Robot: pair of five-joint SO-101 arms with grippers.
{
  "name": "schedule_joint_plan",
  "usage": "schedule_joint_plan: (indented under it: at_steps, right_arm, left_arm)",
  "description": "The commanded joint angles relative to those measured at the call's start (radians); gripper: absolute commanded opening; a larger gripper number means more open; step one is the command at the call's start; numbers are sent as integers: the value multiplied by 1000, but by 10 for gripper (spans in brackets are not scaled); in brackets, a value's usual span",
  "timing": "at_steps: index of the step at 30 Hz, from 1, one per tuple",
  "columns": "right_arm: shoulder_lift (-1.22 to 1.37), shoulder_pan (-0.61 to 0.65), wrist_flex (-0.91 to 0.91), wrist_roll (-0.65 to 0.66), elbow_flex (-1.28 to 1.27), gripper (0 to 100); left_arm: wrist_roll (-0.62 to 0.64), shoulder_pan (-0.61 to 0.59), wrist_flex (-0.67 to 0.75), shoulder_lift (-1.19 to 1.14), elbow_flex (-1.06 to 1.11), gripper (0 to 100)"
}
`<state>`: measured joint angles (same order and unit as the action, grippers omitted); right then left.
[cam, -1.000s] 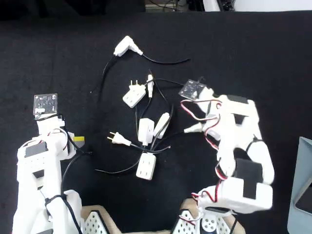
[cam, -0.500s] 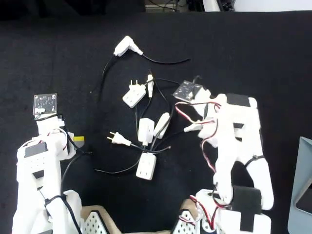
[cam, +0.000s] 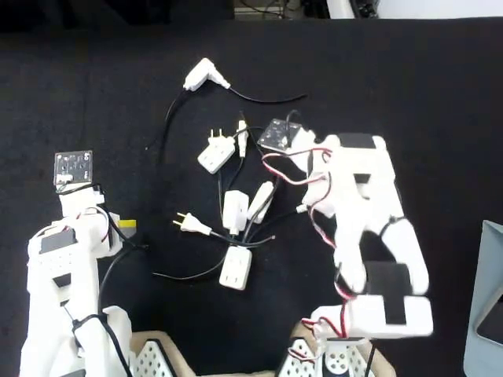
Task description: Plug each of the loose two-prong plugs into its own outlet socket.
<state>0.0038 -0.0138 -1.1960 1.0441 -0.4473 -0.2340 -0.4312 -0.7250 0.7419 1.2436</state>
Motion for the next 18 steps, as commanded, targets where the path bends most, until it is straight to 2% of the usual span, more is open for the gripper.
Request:
schedule_joint_plan:
  at_steps: [1,5,14,18]
  right_arm:
    - [53,26,-6,3,97,240]
    - [84,49,-61,43,114,240]
    - [117,43,-63,83,108,240]
    - [185,43,-57,83,114,198]
  left_arm:
    - [-5,-7,17,20,-4,325]
    - [-5,-7,17,20,-4,325]
    - [-5,-7,17,21,-4,325]
    - [-5,-7,17,21,-4,325]
